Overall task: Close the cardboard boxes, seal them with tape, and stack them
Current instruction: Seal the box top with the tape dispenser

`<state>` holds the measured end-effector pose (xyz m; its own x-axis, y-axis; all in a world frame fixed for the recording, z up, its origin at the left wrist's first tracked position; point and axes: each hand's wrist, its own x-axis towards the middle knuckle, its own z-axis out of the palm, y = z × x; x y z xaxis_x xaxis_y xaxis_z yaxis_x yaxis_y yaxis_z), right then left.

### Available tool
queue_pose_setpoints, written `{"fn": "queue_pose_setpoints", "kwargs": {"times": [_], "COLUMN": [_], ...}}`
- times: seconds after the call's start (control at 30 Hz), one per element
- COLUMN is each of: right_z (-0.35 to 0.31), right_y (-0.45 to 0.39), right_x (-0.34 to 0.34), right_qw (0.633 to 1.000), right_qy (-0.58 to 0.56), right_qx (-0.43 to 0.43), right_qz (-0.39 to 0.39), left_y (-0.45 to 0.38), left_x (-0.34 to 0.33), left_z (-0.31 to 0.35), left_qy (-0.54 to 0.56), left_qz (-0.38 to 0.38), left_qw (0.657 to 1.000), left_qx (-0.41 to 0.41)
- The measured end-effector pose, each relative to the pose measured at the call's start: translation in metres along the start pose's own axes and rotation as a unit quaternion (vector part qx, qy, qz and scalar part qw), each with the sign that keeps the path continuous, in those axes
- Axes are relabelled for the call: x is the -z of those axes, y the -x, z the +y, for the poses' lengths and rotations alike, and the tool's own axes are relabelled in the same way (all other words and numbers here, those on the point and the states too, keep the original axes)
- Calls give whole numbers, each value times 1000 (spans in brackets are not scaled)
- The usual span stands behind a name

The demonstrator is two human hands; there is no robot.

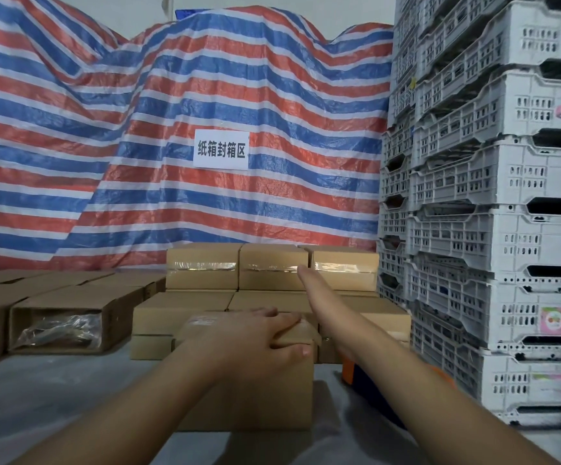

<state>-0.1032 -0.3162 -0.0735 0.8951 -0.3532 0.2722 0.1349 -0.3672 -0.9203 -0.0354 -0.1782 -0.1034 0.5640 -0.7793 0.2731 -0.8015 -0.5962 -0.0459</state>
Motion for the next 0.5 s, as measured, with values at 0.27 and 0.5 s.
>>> {"fn": "queue_pose_setpoints", "kwargs": {"times": [0.27,0.5], "right_z": [64,76], "right_y": [3,17], "right_x": [-17,-24], "right_qw": [976,972], "right_qy": [-199,-194], "right_qx": [-87,-131], "right_qz": [-10,38], "left_y": [1,7], "left_x": [2,8], "left_z": [3,0], "left_qy": [-24,189], "left_qz": [5,73], "left_qw": [1000,979], "left_qx": [2,3]}}
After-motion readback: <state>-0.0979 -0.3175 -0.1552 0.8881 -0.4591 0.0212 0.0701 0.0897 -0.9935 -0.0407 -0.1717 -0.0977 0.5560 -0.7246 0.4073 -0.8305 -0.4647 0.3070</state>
